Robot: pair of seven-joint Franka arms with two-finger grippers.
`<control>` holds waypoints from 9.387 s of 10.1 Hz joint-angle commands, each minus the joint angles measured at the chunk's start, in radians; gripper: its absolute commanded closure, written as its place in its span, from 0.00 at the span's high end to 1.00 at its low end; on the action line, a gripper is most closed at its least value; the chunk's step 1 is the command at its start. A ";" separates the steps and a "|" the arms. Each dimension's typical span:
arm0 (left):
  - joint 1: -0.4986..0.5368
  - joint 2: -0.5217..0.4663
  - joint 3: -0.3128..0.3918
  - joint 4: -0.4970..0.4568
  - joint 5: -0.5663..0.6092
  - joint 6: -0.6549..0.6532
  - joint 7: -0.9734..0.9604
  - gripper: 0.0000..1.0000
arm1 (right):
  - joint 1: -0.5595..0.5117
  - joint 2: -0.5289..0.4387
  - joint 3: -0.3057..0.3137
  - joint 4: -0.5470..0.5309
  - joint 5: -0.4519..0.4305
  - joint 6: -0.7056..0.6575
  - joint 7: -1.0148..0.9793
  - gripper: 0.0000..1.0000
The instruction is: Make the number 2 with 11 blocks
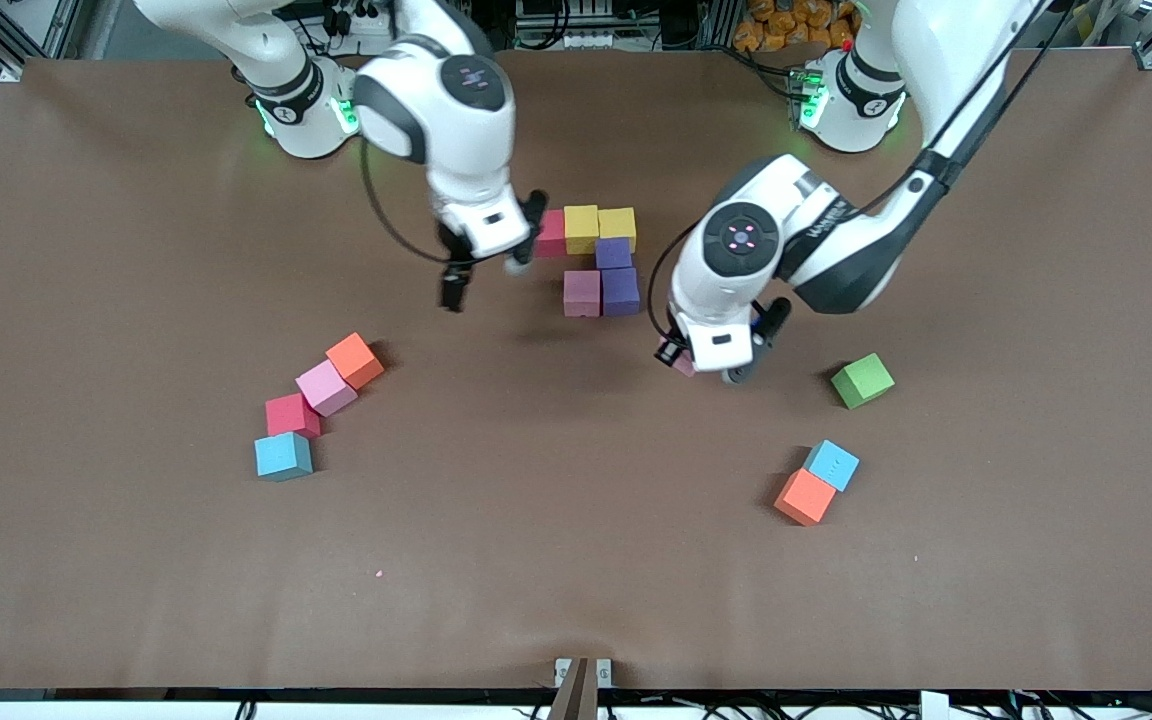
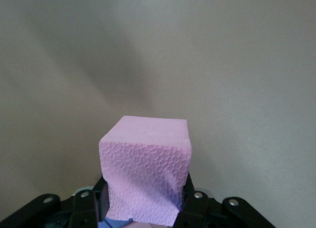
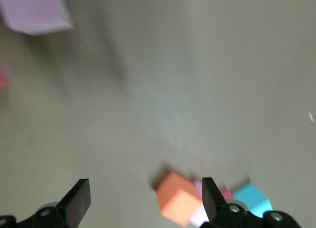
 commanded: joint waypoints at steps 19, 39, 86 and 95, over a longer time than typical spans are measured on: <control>-0.491 0.174 0.170 0.139 -0.008 0.256 -1.050 0.39 | -0.462 0.166 0.021 -0.225 0.036 0.500 -1.141 1.00; -0.530 0.272 0.176 0.100 0.117 0.297 -1.045 0.42 | -0.488 0.230 0.050 -0.276 0.035 0.510 -1.246 1.00; 0.010 0.237 0.383 0.330 -0.046 0.228 1.862 1.00 | 0.348 0.509 -0.268 0.339 0.328 0.250 1.075 0.26; 0.007 0.344 0.442 0.344 -0.065 0.360 2.021 1.00 | 0.377 0.531 -0.274 0.312 0.328 0.271 1.082 0.26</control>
